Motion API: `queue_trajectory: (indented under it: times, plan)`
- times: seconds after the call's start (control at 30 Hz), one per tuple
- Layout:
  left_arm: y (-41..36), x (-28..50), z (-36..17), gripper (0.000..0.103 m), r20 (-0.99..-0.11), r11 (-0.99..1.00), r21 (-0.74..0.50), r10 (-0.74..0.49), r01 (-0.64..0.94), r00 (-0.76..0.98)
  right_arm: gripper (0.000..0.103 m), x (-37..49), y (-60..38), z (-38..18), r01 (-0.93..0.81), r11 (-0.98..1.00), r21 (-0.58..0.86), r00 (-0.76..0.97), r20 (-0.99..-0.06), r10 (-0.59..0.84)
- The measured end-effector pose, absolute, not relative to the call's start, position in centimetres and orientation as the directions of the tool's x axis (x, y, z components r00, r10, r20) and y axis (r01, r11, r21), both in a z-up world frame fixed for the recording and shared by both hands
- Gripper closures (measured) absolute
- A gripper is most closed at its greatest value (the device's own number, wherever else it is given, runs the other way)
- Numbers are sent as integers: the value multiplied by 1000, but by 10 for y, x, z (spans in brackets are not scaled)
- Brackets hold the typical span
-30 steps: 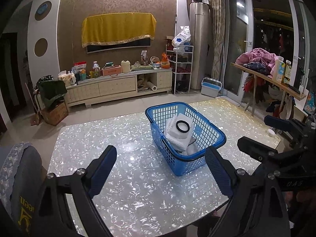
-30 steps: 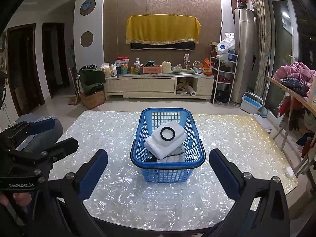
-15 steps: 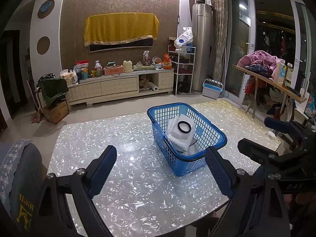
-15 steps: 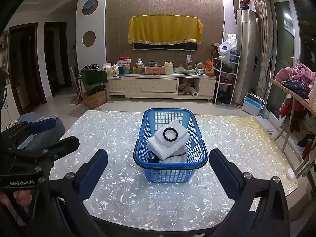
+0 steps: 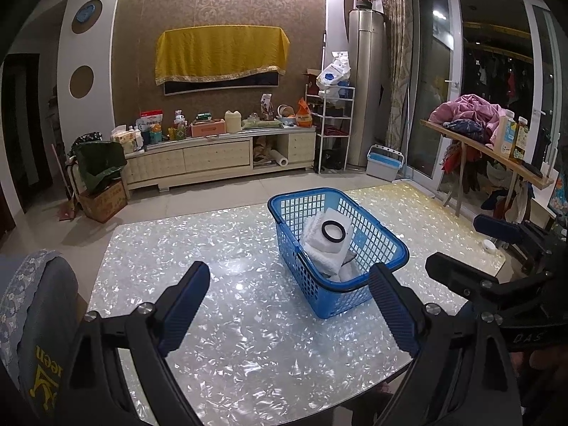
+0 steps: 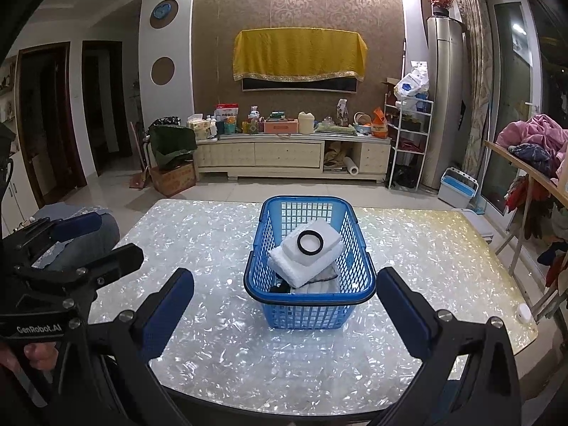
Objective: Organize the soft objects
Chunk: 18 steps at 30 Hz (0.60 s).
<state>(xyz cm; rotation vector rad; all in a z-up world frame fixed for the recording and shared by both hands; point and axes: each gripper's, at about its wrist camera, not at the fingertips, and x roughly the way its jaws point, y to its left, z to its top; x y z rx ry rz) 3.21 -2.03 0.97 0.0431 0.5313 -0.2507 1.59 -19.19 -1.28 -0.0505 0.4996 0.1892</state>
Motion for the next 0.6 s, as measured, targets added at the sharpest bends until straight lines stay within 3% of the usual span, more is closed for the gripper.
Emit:
queue_trajectory:
  times: [0.6]
  plan:
    - [-22,30,8,13,-511,972,-15,-209,235,834,0,18,-193,-13,-208,978,16,852,-487,189]
